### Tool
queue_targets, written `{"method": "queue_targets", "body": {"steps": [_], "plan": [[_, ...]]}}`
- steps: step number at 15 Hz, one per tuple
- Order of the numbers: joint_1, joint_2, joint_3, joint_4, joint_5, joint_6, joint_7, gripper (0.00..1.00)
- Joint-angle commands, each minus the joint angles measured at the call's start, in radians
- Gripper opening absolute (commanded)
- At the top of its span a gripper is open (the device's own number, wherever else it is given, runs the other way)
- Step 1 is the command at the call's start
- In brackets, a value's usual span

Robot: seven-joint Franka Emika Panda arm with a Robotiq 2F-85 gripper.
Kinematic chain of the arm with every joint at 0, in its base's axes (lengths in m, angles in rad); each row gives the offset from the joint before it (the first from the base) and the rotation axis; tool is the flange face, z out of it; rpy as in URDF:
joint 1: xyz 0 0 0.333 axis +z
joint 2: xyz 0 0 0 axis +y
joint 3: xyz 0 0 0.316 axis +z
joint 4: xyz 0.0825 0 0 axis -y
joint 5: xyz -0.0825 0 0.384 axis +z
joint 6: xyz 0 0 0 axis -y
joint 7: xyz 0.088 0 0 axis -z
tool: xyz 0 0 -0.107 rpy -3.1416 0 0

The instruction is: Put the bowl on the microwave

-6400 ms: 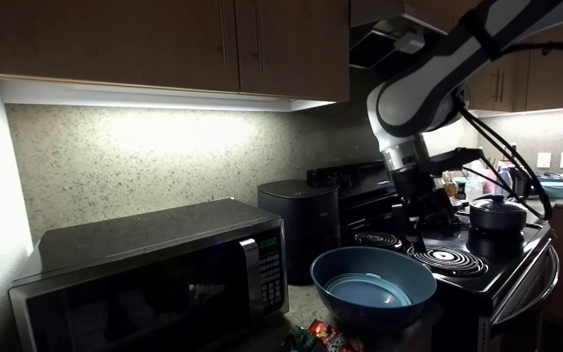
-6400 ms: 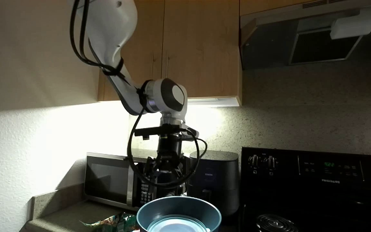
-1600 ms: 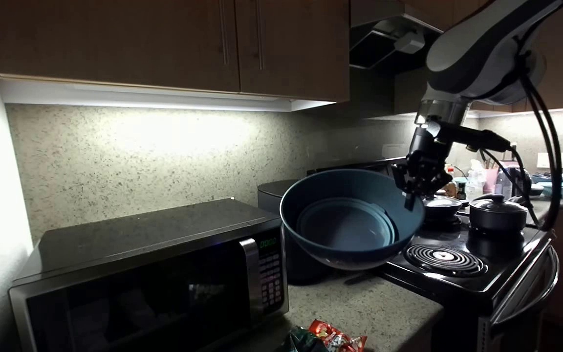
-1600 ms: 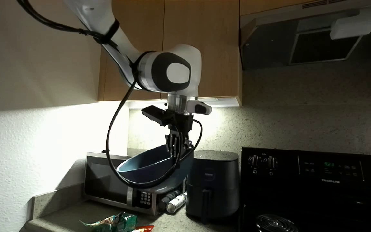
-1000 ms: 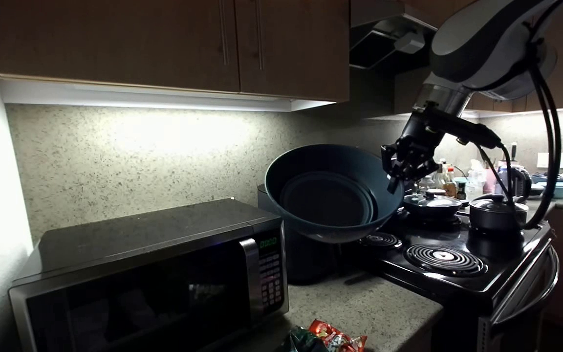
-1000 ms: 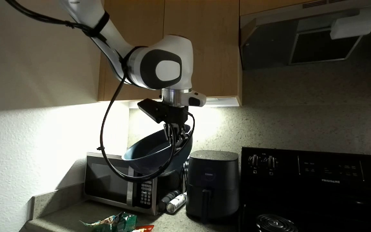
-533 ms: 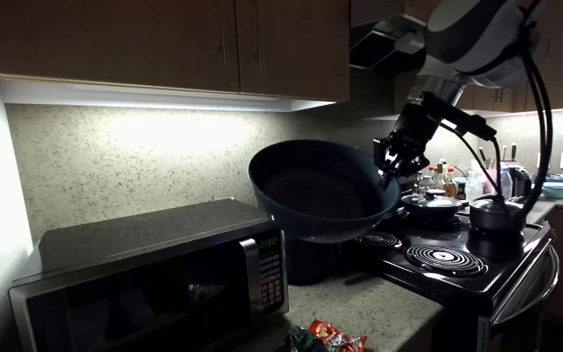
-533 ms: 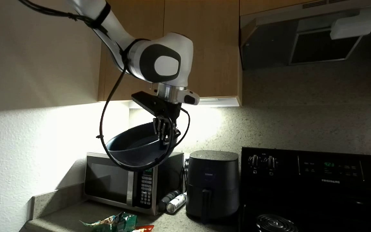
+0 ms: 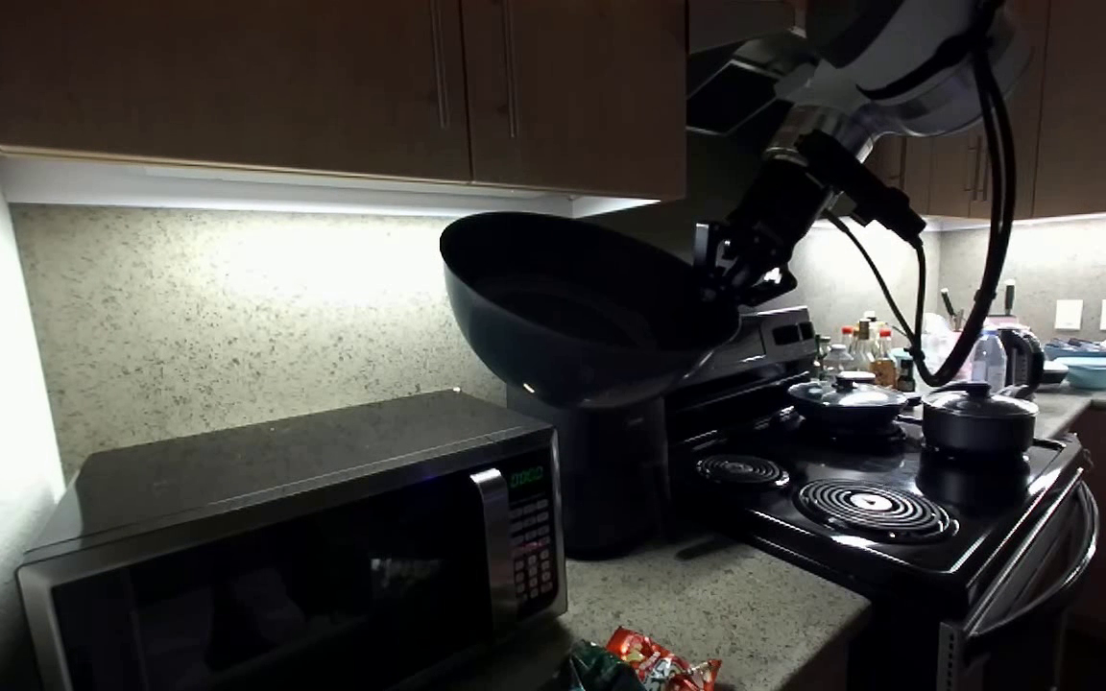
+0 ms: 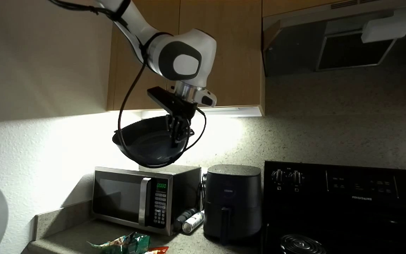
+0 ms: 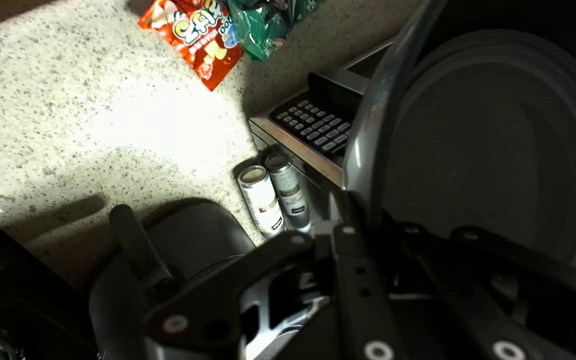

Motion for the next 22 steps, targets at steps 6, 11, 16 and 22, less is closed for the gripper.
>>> {"method": "queue_targets", "body": {"steps": [6, 11, 16, 22], "plan": [[0.021, 0.105, 0.027, 0.102, 0.083, -0.023, -0.039, 0.02], [0.037, 0.250, 0.088, 0.265, 0.114, -0.025, -0.025, 0.02], [0.030, 0.395, 0.157, 0.415, 0.104, 0.024, 0.020, 0.02], [0.004, 0.392, 0.156, 0.344, 0.073, 0.007, -0.009, 0.02]]}}
